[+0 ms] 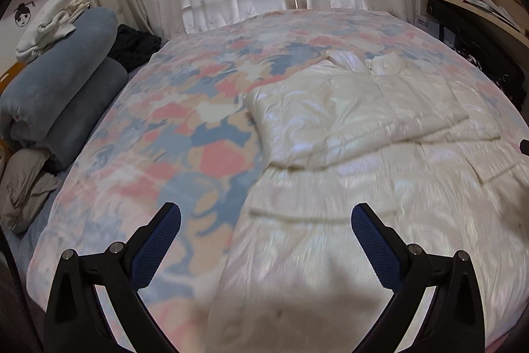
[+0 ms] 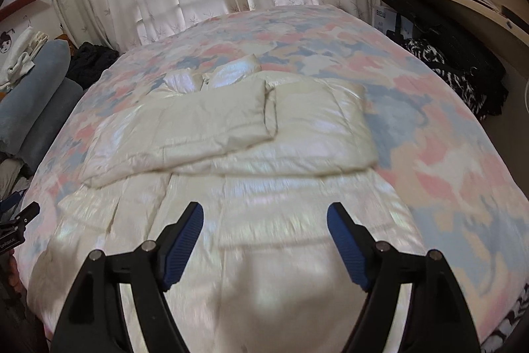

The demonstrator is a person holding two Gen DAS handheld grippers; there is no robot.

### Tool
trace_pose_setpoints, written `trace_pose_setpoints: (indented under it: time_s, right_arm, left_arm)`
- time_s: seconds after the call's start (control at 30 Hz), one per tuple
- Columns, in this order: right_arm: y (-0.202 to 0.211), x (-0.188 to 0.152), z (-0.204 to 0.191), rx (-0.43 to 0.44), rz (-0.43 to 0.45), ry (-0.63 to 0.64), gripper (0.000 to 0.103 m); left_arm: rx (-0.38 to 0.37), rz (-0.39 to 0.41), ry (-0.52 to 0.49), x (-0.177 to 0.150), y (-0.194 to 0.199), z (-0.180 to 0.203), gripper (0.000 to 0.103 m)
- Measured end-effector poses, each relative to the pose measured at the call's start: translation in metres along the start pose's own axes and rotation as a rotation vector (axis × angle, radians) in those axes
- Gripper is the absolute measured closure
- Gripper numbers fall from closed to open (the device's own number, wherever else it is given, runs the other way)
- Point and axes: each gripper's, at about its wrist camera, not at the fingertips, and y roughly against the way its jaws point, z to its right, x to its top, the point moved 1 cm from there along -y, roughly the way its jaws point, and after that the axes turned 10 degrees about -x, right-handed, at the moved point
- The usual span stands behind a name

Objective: Fold large clothes
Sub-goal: 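Release the folded side and move both tools to the jacket hem, then grasp the jacket hem with both tools and lift it toward the collar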

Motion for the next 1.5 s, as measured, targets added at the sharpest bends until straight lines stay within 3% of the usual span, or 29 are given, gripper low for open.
trace_pose_setpoints:
  time_s: [0.17, 0.47, 0.67, 0.87, 1.0, 1.3, 1.33, 1.37, 1.4, 1.5]
  right_arm:
    - [0.019, -0.023, 0.017, 0.0, -0.013, -0.013, 0.025]
    - [0.039, -0.061, 0.065, -0.054, -0.063, -0.056, 0.021]
    - [0.048, -0.084, 0.107, -0.099, -0.1, -0.104, 0.021]
    - [0.048, -0.108, 0.143, -0.118, -0.142, -0.183, 0.021]
    - [0.039, -0.123, 0.149, -0.069, -0.178, -0.227, 0.021]
    - [0.024, -0.14, 0.137, 0.071, -0.149, -0.269, 0.021]
    - [0.025, -0.14, 0.135, 0.073, -0.142, -0.264, 0.022]
    - [0.026, -0.14, 0.132, 0.074, -0.136, -0.258, 0.03]
    - [0.027, -0.141, 0.129, 0.087, -0.132, -0.249, 0.044]
    - [0.033, -0.14, 0.123, 0.117, -0.123, -0.243, 0.067]
  left_arm:
    - [-0.017, -0.036, 0.025, -0.031, 0.019, -0.015, 0.001]
    - [-0.069, -0.133, 0.112, -0.084, 0.019, -0.049, 0.001]
    - [-0.172, -0.19, 0.234, -0.109, 0.015, -0.078, 0.001]
    - [-0.296, -0.227, 0.287, -0.12, 0.005, -0.083, 0.001]
    - [-0.368, -0.247, 0.332, -0.129, -0.009, -0.08, 0.001]
    - [-0.375, -0.18, 0.347, -0.137, -0.019, -0.073, 0.002]
    - [-0.374, -0.168, 0.355, -0.138, -0.017, -0.072, 0.005]
    - [-0.378, -0.162, 0.36, -0.139, -0.016, -0.071, 0.02]
    - [-0.404, -0.156, 0.372, -0.139, -0.015, -0.068, 0.041]
    - [-0.447, -0.134, 0.43, -0.14, -0.009, -0.063, 0.074]
